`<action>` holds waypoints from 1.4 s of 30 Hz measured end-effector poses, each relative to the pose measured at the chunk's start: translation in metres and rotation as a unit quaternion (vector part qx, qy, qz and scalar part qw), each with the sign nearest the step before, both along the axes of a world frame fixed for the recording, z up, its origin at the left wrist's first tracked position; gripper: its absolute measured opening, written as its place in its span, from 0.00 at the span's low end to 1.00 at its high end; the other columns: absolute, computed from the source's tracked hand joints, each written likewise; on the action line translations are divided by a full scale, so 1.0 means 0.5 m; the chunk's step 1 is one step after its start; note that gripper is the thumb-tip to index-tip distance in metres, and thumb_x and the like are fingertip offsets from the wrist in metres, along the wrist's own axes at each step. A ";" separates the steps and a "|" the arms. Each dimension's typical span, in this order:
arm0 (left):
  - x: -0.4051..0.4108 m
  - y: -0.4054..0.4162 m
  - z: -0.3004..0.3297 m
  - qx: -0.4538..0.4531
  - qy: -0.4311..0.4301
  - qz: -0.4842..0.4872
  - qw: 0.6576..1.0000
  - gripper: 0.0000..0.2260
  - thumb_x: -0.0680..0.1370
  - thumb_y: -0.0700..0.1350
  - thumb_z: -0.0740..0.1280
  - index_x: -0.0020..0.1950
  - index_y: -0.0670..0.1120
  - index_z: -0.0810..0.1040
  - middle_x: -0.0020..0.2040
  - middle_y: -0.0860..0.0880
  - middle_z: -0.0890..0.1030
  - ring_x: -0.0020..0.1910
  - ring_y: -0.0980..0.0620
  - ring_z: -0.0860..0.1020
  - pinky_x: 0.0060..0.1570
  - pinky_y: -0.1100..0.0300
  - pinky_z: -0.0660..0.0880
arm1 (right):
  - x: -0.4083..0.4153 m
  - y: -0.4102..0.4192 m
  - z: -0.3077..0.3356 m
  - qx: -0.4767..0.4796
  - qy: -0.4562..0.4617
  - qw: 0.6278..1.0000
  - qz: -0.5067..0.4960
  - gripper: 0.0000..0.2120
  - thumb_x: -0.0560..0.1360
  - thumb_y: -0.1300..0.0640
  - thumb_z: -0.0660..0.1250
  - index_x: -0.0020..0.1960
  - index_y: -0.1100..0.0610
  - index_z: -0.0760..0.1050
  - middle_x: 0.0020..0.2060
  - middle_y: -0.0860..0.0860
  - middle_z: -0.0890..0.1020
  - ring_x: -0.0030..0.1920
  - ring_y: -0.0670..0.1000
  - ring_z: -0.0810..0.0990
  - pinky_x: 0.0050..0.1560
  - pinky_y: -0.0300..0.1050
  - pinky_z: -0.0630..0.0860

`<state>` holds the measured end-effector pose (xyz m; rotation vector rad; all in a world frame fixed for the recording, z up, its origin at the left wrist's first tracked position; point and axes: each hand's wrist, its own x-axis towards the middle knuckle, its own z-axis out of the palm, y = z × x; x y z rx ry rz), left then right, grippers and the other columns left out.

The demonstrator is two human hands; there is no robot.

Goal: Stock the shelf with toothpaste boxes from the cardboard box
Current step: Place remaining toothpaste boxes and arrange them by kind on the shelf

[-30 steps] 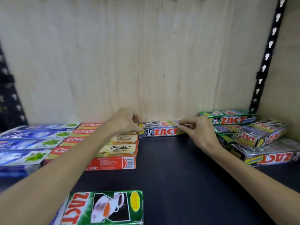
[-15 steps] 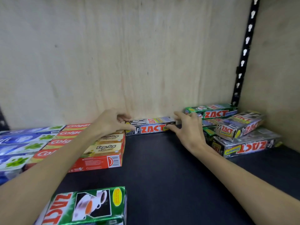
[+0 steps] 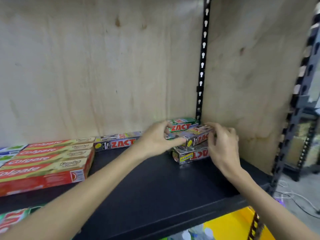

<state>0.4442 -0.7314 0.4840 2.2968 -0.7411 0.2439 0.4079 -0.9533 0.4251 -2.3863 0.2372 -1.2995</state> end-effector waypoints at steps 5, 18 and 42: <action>-0.016 -0.098 -0.051 -0.019 -0.024 0.040 0.999 0.31 0.72 0.60 0.76 0.69 0.47 0.74 0.60 0.54 0.74 0.59 0.57 0.71 0.55 0.63 0.66 | 0.010 -0.057 -0.015 -0.045 0.082 0.996 0.008 0.21 0.82 0.55 0.65 0.74 0.50 0.71 0.63 0.56 0.80 0.60 0.63 0.72 0.58 0.58 0.69; -0.008 0.098 -0.036 -0.009 0.013 0.043 0.999 0.17 0.73 0.53 0.76 0.61 0.53 0.80 0.48 0.55 0.84 0.45 0.58 0.82 0.51 0.58 0.80 | 0.015 -0.001 0.013 0.033 0.161 0.982 0.089 0.34 0.75 0.35 0.70 0.77 0.44 0.68 0.61 0.59 0.78 0.63 0.62 0.69 0.65 0.54 0.66; 0.039 0.388 -0.043 0.255 -0.056 0.174 0.950 0.26 0.71 0.65 0.72 0.67 0.57 0.78 0.64 0.54 0.79 0.65 0.50 0.72 0.64 0.45 0.70 | 0.044 0.284 0.003 -0.113 0.169 0.968 0.145 0.24 0.75 0.37 0.71 0.66 0.48 0.78 0.56 0.51 0.82 0.63 0.54 0.69 0.61 0.50 0.56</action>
